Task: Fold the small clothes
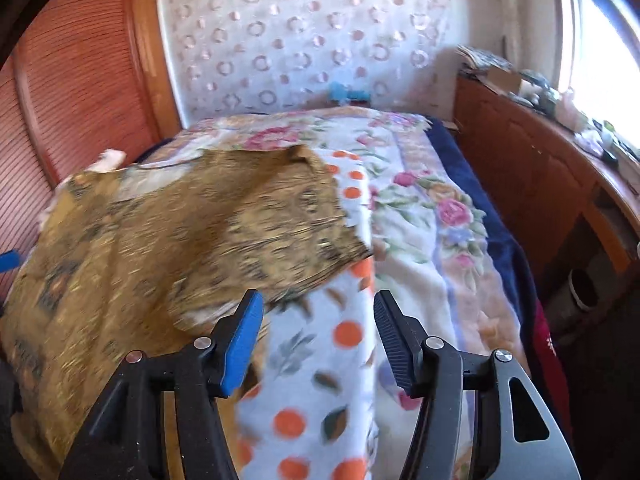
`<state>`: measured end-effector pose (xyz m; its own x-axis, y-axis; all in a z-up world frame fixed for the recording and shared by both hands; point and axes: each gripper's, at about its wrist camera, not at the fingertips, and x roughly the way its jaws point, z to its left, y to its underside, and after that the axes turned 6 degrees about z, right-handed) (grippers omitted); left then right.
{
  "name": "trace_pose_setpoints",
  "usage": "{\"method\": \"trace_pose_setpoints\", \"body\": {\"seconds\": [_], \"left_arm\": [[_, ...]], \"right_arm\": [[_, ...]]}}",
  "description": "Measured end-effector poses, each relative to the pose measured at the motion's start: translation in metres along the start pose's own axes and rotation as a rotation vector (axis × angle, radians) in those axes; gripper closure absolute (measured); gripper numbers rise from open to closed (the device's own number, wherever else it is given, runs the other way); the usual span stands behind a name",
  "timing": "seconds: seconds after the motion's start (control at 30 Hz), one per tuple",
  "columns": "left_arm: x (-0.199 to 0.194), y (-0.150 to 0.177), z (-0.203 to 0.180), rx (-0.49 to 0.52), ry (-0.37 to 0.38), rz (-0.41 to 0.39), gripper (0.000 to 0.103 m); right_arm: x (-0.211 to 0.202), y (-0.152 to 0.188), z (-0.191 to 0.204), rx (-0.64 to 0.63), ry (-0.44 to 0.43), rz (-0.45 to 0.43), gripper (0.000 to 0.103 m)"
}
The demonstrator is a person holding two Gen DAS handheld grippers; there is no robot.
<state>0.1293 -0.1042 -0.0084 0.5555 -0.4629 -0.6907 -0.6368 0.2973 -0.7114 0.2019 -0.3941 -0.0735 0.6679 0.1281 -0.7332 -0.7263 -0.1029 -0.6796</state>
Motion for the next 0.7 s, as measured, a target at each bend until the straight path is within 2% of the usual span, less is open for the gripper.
{"method": "trace_pose_setpoints", "body": {"seconds": [0.1,0.2,0.37,0.43,0.5,0.53,0.57,0.7], "left_arm": [[0.004,0.001,0.003,-0.008,-0.01,0.004,0.023],[0.007,0.004,0.006,-0.016,-0.014,0.014,0.023],[0.011,0.01,0.01,-0.028,-0.018,0.025,0.023],[0.013,0.012,0.011,-0.028,-0.023,0.027,0.023],[0.013,0.014,0.011,-0.026,-0.03,0.029,0.023],[0.014,0.016,0.011,-0.026,-0.031,0.031,0.023],[0.014,0.016,0.012,-0.027,-0.03,0.033,0.023],[0.015,0.02,0.018,-0.039,-0.033,0.039,0.023]], "right_arm": [[0.033,-0.013,0.001,0.045,0.018,0.041,0.044],[0.052,-0.021,-0.006,0.103,-0.001,0.069,0.044],[0.064,-0.045,-0.009,0.12,0.004,0.108,0.044],[0.067,-0.047,-0.006,0.122,0.022,0.129,0.056],[0.061,-0.057,-0.003,0.102,0.056,0.124,0.08],[0.058,-0.058,0.001,0.082,0.089,0.116,0.087],[0.053,-0.061,0.002,0.068,0.111,0.104,0.102],[0.025,-0.066,0.015,0.021,0.087,-0.002,0.103]]}}
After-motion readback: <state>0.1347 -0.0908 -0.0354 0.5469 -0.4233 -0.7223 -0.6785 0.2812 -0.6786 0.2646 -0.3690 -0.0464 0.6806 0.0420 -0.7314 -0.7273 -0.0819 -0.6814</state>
